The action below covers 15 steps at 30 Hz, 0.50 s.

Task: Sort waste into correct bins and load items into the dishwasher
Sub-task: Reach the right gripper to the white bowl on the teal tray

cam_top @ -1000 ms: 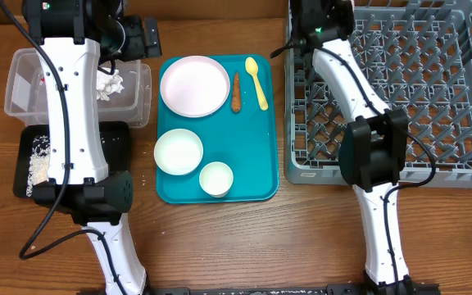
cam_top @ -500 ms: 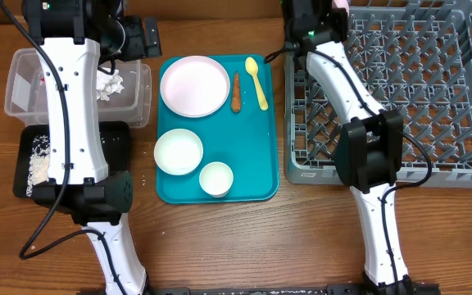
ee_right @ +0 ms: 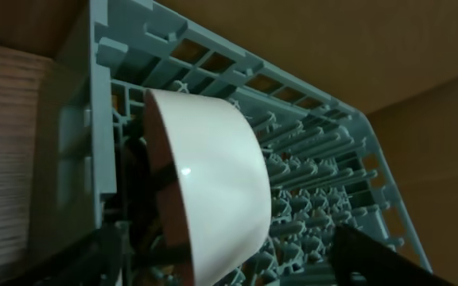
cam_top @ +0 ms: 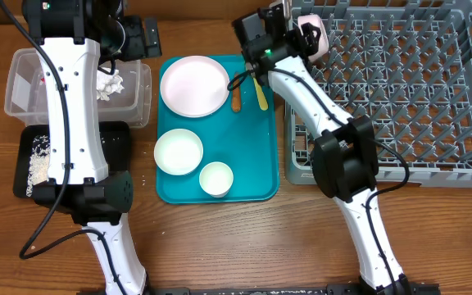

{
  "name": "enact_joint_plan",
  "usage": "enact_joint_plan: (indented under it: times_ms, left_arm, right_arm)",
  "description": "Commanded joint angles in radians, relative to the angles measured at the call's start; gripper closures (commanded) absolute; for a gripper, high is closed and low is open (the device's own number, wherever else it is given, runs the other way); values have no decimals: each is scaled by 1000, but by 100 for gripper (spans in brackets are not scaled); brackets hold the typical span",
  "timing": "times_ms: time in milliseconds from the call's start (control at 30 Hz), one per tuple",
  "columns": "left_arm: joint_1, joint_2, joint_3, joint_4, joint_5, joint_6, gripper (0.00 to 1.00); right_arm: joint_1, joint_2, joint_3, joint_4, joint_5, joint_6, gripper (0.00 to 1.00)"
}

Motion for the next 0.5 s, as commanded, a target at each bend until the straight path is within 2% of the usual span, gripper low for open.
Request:
enact_joint_plan:
  times_ms: [0,100,200,267,467]
  left_arm:
    - [5,-17,18,2,-7,-10,0]
    - [5,-17,18,2,-7,-10,0]
    - [5,-17,18,2,-7,-10,0]
    - [5,-17,18,2,-7,-10,0]
    - [5,-17,18,2,-7,-10,0]
  right_arm:
    - [-23,-32,2,-13,10,37,12]
    - [-24,-90,3,-43,-67,39,9]
    - [-24,-166,3,-106,-227,61,6]
    - [-24,-215,3,-166,-377,61,0]
    - [-24,-330,3,-351,-982,63,0]
